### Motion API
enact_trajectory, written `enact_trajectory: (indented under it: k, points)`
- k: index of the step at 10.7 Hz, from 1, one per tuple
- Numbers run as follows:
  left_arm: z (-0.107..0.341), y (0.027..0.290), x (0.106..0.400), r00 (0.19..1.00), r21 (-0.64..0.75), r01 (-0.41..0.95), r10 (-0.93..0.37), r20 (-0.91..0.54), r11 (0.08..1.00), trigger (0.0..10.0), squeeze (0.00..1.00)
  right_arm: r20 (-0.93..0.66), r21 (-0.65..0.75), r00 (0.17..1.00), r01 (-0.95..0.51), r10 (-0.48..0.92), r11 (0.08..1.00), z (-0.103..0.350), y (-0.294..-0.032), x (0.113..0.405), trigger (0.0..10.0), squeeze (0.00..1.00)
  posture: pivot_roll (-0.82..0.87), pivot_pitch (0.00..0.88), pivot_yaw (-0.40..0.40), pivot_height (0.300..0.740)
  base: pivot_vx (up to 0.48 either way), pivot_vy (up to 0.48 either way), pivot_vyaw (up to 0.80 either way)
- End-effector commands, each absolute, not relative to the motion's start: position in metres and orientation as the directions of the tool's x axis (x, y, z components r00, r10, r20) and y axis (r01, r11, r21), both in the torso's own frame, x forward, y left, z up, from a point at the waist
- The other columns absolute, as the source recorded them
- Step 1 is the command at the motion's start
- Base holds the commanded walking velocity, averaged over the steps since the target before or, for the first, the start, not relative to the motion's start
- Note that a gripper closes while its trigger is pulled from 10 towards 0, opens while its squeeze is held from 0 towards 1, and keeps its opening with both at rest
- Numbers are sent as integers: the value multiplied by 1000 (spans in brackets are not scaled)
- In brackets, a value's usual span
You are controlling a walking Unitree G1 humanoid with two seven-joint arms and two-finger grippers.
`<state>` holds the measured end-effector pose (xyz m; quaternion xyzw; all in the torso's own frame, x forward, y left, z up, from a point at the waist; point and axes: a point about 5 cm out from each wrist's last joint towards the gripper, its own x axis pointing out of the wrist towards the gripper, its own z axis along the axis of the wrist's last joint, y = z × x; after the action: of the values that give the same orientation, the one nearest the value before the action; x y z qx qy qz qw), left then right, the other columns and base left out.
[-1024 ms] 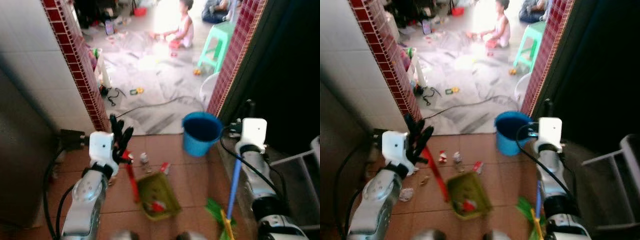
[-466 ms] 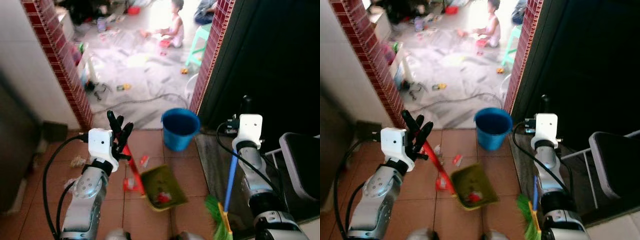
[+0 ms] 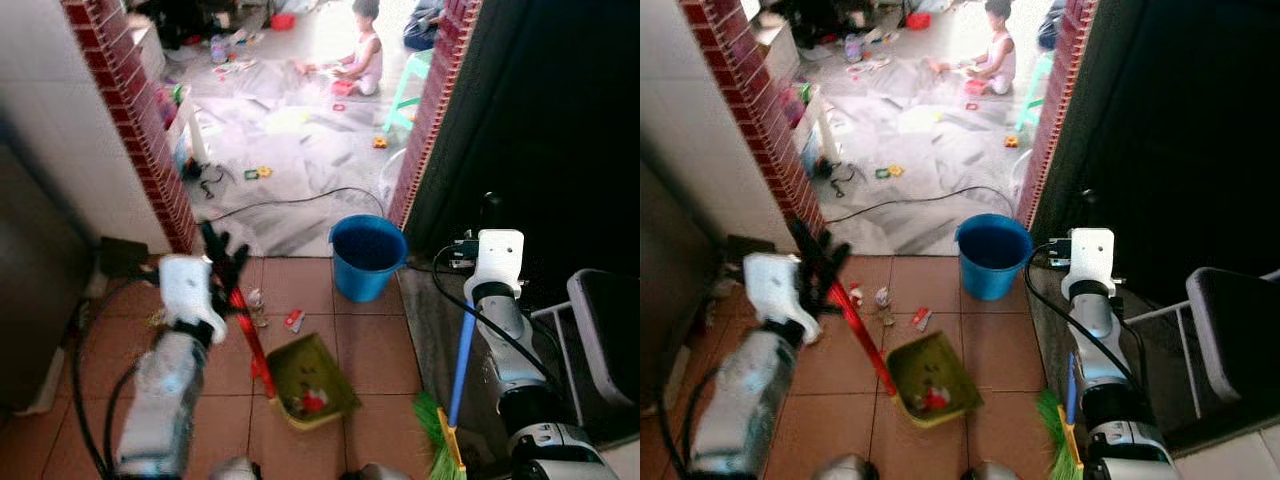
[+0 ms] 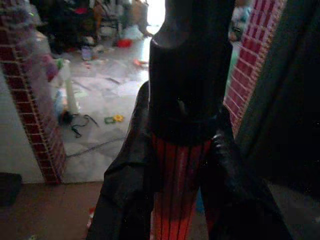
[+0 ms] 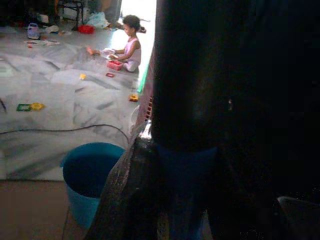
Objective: Sweep floor
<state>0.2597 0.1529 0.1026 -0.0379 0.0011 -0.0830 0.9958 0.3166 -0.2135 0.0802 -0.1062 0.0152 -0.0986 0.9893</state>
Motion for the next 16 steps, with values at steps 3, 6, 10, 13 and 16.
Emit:
enact_trajectory:
  k: [3,6,10,13,16]
  points:
    - [169,161,279,960,-68,100,-78,269,993,10000,0,-8,-238,981,188,-195,953,80,-216,316,10000,0,1,0,-26,740,0,0,0]
    - [215,174,291,912,-53,52,-26,410,997,10000,0,-14,-240,982,178,-187,954,78,-213,316,10000,0,4,0,-28,740,0,0,0]
    - [237,176,300,872,-54,28,2,490,998,10000,0,-13,-233,984,167,-175,958,79,-209,318,10000,0,4,0,-27,740,60,0,0]
    - [238,170,302,870,-55,45,-12,494,997,10000,0,-16,-228,986,158,-166,961,78,-208,318,10000,0,2,0,-29,740,369,0,-146]
    - [241,170,303,863,-61,45,-8,505,997,10000,0,-14,-230,988,150,-157,962,78,-205,319,10000,0,6,0,-30,740,480,0,0]
